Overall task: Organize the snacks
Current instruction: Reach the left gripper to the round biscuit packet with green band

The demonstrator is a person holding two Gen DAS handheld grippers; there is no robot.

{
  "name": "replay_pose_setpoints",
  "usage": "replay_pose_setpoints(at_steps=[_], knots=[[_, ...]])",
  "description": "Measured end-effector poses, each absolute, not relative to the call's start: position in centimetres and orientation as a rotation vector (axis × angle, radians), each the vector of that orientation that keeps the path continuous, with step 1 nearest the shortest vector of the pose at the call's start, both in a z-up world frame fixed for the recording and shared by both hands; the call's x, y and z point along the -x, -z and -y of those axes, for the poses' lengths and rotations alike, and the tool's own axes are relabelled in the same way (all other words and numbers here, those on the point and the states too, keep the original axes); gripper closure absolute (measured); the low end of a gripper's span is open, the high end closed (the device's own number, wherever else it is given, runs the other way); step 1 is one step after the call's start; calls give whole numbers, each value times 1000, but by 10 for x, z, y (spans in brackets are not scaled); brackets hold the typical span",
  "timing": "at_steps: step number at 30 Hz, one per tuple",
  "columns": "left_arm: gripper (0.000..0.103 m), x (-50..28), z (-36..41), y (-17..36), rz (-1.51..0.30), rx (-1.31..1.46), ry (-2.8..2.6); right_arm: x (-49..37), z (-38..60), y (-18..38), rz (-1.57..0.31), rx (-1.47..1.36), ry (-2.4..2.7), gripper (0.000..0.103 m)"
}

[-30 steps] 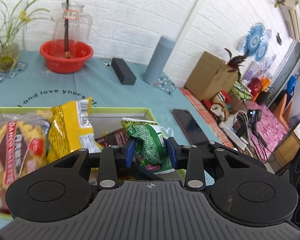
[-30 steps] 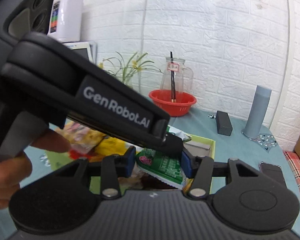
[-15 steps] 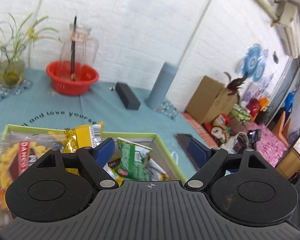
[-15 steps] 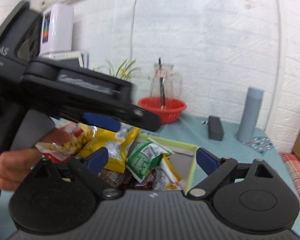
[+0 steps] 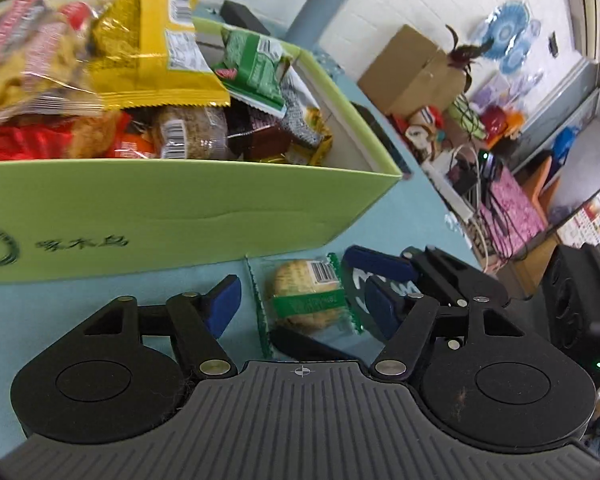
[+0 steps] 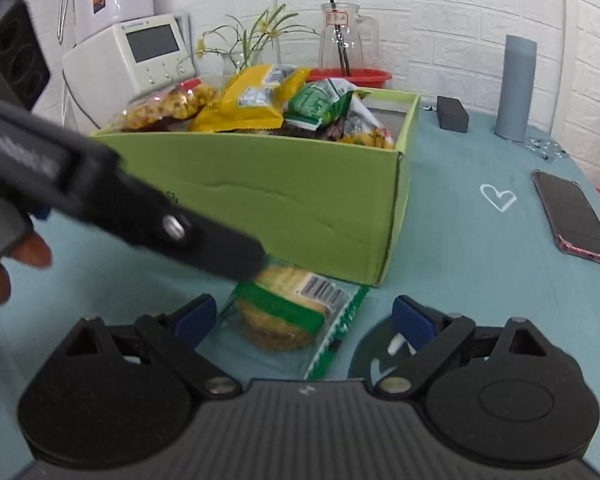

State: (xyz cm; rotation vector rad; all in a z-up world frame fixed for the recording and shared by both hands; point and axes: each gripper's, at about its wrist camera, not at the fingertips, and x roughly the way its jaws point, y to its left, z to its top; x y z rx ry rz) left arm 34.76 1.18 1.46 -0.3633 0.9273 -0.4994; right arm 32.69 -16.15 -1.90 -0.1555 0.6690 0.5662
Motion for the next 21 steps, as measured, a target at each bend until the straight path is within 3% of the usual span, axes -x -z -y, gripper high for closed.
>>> replay_pose_setpoints(at_steps=[5,14,15,18,21], knots=[[49,-346,-9,-5,-952,370,523,-313,148,18,-690,160,-623,9],[44,-292,-31,-2,-921,314,568,-215,119,13,-712,56,-727,9],[44,-283,-32,-2,-911,292,568,-203,112,13,-704,68,-738,3],[45,-261,-38,-11,-869,241,485,-185,99,13,-680,141,-688,2],[38,-240,-57,-27,-788,277,432,-183,102,6,-661,147,-595,2]])
